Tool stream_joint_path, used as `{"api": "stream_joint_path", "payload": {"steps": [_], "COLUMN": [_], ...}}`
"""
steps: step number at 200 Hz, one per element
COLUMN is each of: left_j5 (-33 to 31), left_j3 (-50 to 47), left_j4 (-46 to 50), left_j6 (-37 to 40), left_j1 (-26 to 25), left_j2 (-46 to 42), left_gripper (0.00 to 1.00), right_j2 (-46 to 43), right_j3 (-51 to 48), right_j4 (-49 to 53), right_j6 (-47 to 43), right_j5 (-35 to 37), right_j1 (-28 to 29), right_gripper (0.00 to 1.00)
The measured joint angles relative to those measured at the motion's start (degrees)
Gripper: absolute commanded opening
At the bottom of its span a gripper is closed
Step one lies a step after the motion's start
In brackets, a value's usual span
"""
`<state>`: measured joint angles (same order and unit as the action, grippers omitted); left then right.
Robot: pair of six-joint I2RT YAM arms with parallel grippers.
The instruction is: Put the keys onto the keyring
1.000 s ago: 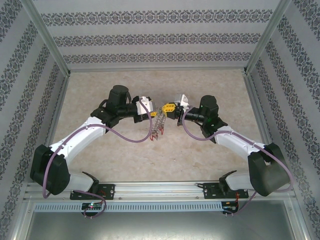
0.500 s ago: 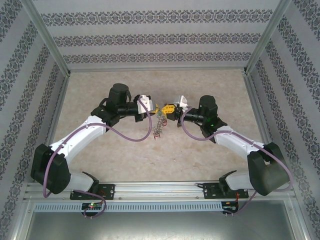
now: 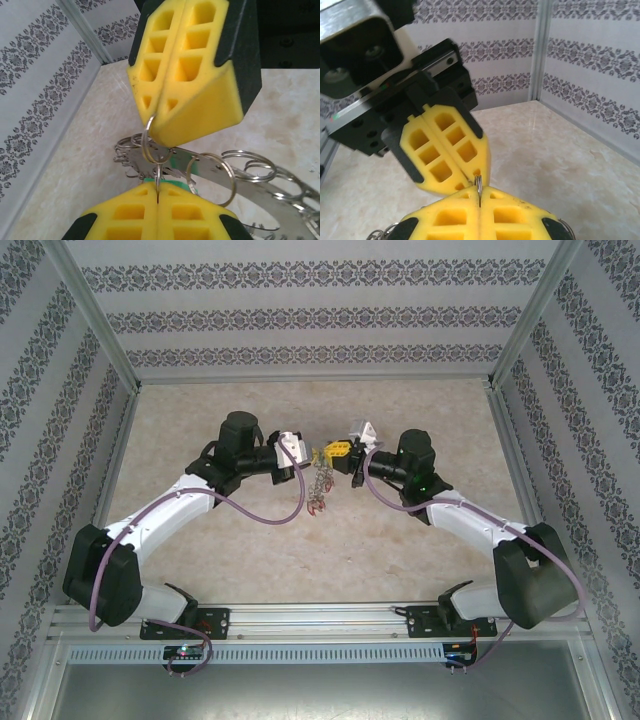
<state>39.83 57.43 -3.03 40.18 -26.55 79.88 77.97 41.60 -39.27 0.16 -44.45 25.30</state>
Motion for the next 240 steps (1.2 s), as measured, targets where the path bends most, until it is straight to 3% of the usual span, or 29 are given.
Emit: {"api": "stream_joint_path", "payload": {"steps": [43, 74, 123, 240], "left_j5": [-0.02, -0.07, 0.81, 6.95], "left_j3": [-0.09, 0.46, 0.46, 0.63], "left_j4": [-2.91, -2.93, -2.1, 1.01], "left_j6": [-2.8, -4.17, -6.6, -11.1], "left_j1": [-0.42, -0.68, -0.98, 4.13], "left_j2": [0.42, 1.75, 1.4, -3.06], "left_gripper": [0.0, 0.23, 0.31, 0.31], "right_j2": [1.16, 3.02, 3.63, 4.2], "right_j3": [0.0, 0.0, 0.0, 0.0], "right_j4": [-5.29, -7.8, -10.29, -10.71], "right_j6": [4.68, 6.16, 6.34, 3.96], "right_j5": [2.89, 3.96, 4.31, -1.81], "right_j1": [1.22, 1.64, 1.97, 1.81], "right_gripper": [0.0, 0.0, 0.0, 0.0]}}
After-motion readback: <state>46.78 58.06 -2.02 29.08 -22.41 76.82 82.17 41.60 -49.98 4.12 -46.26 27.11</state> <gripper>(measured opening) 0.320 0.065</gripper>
